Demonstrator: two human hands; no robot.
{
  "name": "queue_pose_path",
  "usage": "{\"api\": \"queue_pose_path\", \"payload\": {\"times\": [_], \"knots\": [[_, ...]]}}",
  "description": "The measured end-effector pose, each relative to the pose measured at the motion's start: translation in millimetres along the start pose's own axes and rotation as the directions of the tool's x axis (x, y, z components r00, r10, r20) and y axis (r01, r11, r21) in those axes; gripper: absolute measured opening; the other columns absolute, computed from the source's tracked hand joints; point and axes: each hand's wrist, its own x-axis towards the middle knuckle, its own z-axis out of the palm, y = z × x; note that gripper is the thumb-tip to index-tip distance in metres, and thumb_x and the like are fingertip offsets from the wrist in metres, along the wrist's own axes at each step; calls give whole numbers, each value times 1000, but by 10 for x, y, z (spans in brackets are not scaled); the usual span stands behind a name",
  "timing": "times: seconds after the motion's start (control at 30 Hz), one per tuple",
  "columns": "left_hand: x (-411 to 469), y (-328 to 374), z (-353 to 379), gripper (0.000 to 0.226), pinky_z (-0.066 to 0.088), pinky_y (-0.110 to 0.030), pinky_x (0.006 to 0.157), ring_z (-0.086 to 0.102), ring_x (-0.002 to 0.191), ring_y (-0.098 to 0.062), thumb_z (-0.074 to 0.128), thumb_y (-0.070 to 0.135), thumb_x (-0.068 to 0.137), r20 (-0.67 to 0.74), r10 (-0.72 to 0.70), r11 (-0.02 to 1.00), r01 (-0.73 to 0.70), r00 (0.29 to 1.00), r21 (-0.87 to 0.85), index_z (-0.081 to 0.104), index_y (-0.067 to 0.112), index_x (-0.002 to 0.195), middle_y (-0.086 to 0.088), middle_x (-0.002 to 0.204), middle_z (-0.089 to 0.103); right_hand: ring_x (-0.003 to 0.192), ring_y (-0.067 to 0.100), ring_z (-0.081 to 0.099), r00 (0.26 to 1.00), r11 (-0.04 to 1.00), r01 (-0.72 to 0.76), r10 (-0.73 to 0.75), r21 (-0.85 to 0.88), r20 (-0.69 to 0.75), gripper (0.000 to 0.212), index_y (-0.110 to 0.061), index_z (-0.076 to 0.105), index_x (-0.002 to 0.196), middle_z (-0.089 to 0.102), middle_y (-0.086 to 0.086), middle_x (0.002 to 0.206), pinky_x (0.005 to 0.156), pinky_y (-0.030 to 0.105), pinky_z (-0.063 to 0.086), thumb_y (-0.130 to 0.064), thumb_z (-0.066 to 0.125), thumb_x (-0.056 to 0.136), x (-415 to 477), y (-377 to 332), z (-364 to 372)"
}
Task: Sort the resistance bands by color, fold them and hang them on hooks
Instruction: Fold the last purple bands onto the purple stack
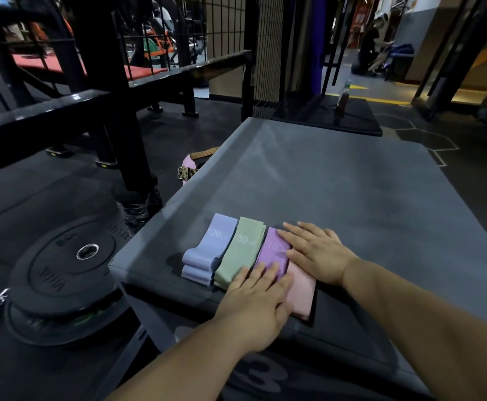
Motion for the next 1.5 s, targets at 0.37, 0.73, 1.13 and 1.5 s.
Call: {"api": "queue_pose_path", "payload": {"times": [0.37, 0.73, 1.13, 1.5], "knots": [[3, -72, -122, 76, -7, -25, 117, 1, 149, -9, 9, 65, 86, -149, 63, 983, -88, 987, -163, 21, 31, 153, 8, 163, 11, 147, 11, 10, 995, 997, -35, 41, 70, -92, 74, -48, 7, 152, 11, -21, 161, 114, 36, 11, -72, -1, 82, -65, 30, -98], [-14, -387, -324, 32, 34, -32, 83, 63, 98, -20, 40, 36, 82, -595, -190, 981, 133, 781, -139, 68, 23, 90, 10, 91, 67, 146, 10, 15, 989, 999, 44, -43, 5, -145, 50, -42, 22, 152, 20, -18, 159, 112, 37, 14, -50, 24, 103, 180, -263, -293], [-107, -468, -291, 55, 0, -46, 119, 12, 149, -13, 26, 54, 100, -219, -335, 942, 320, 917, -100, 28, 30, 150, 9, 158, 25, 138, 15, 40, 988, 999, 24, -19, 29, -152, 47, -29, 34, 149, 43, -8, 151, 108, 36, 30, -35, 37, 103, 465, -530, -252], [-143, -484, -257, 52, 8, -42, 119, 14, 147, -14, 26, 54, 100, -201, -323, 946, 313, 925, -80, 33, 30, 145, 7, 160, 20, 147, 13, 19, 986, 999, 36, -34, 11, -165, 53, -35, 17, 154, 19, -9, 162, 117, 41, 15, -44, 30, 103, 426, -566, -161]]}}
